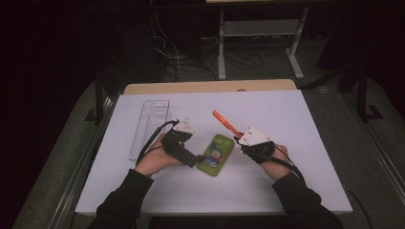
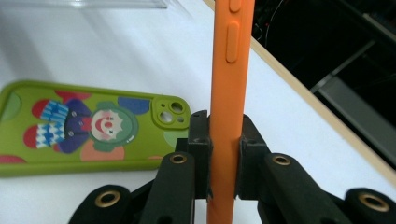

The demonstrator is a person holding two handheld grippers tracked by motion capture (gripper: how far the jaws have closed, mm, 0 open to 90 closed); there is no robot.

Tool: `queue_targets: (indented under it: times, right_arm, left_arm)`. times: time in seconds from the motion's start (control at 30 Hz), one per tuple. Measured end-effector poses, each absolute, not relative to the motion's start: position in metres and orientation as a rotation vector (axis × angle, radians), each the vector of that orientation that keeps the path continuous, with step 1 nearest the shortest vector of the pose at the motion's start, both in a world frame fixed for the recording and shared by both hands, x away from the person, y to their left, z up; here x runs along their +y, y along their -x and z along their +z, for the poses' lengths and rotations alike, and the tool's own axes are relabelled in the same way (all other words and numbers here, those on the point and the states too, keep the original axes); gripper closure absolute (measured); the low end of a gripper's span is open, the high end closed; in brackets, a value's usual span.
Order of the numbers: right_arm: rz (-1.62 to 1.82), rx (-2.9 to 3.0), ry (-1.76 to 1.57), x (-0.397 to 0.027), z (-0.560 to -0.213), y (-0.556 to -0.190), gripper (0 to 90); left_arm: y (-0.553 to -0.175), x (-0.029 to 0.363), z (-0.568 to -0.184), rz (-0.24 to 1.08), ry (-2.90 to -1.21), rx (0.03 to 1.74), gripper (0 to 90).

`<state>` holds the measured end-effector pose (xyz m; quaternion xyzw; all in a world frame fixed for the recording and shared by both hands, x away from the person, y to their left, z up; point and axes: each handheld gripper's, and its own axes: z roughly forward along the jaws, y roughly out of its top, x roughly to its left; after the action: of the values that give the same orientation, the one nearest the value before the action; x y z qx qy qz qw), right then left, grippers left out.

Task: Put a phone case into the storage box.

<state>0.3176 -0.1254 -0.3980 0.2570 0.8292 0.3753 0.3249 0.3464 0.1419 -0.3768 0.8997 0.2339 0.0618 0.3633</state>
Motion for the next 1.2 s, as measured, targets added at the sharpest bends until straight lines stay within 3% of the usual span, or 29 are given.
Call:
queue_targets:
  times: [0.77, 1.2]
  right_arm:
    - [1.364, 2.198, -1.132, -0.150, -0.400, -0.336, 78.1]
    - [1.436, 2.212, -1.118, -0.136, -0.399, -0.329, 78.1]
  left_arm:
    - [-0.348, 0.145, -0.375, 0.169, -2.282, 0.637, 0.0]
    - [-0.352, 0.150, -0.365, 0.155, -2.092, 0.708, 0.0]
